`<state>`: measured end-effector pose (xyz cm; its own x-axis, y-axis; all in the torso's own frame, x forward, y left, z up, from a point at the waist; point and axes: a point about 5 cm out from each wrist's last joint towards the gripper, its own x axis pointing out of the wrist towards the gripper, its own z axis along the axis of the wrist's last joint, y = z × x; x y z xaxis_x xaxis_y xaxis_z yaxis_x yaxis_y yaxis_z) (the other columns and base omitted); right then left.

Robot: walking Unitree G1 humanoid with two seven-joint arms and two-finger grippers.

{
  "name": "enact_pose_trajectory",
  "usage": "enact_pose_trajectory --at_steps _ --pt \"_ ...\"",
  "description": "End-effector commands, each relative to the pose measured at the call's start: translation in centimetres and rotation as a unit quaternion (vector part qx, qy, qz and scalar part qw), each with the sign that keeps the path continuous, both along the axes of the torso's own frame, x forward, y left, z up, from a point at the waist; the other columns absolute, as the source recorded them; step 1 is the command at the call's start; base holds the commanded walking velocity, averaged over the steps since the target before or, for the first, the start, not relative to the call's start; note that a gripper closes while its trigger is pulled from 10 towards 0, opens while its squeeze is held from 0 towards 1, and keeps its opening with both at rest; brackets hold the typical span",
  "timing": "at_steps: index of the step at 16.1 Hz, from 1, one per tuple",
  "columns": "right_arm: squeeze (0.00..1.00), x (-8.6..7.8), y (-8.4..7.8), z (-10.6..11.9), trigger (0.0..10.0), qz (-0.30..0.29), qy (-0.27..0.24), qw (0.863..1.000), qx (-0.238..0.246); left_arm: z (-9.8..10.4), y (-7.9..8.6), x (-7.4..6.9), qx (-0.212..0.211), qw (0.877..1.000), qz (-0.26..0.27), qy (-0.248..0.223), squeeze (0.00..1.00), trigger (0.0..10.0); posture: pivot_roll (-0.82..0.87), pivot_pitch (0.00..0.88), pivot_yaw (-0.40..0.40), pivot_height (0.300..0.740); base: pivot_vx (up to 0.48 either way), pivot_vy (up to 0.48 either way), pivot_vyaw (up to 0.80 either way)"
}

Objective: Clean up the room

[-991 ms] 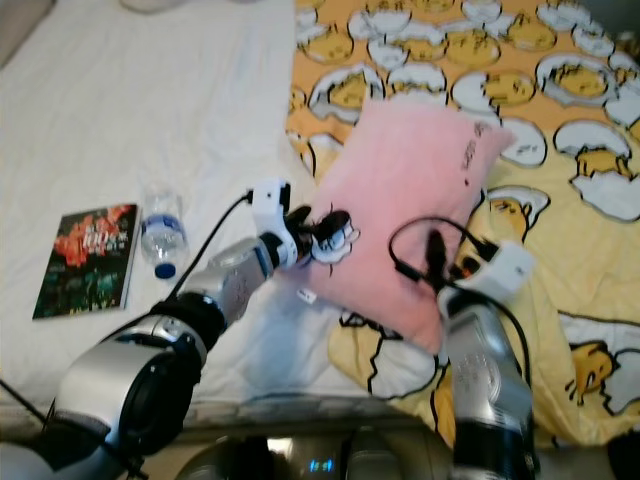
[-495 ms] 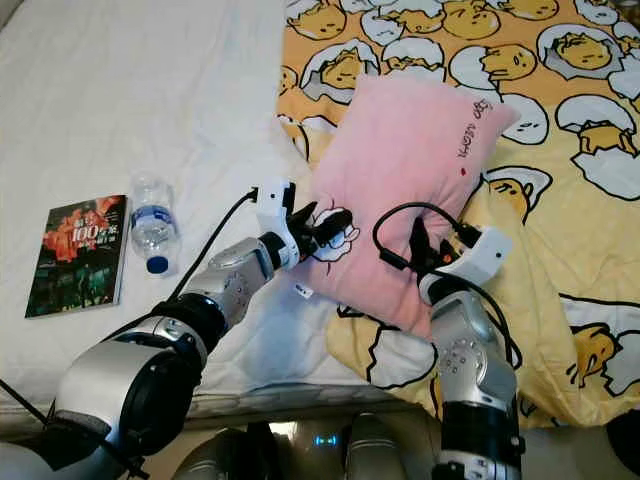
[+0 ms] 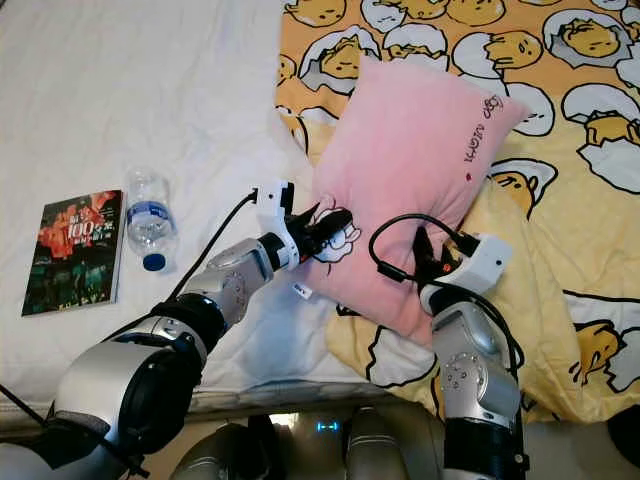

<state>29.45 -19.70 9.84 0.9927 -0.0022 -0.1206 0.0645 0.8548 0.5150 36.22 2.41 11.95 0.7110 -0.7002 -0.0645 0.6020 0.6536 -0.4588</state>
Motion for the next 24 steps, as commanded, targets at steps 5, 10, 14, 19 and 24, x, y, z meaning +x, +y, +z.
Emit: enact_pose_trajectory --at_steps 5,10,14,19,24 --pt "0.00 0.5 1.3 -2.2 0.0 0.040 0.047 0.998 -0.023 -2.3 -0.6 -1.3 0.009 0.999 0.003 0.044 0.00 0.0 -0.34 0.246 0.072 0.740 0.000 0.000 0.00" --pt "0.00 2.1 2.0 -2.4 0.0 0.067 0.042 0.996 -0.044 -2.2 0.3 -0.9 0.004 0.999 0.021 0.037 0.00 0.0 -0.30 0.188 0.065 0.740 0.000 0.000 0.00" --pt "0.00 2.8 2.3 -2.7 0.0 0.091 0.036 0.994 -0.049 -2.1 0.5 -0.8 0.012 0.999 0.034 0.036 0.00 0.0 -0.24 0.078 0.051 0.740 0.000 0.000 0.00" --pt "0.00 6.2 4.0 1.5 0.0 0.130 -0.047 0.988 -0.072 1.6 2.9 1.6 -0.067 0.994 0.088 -0.008 0.00 0.0 -0.16 0.000 0.042 0.740 0.000 0.000 0.00" --pt "0.00 9.3 3.1 10.7 0.0 0.093 -0.184 0.966 -0.157 9.5 6.7 4.1 -0.019 0.972 0.121 -0.199 0.00 0.0 -0.11 0.000 0.020 0.740 0.000 0.000 0.00"
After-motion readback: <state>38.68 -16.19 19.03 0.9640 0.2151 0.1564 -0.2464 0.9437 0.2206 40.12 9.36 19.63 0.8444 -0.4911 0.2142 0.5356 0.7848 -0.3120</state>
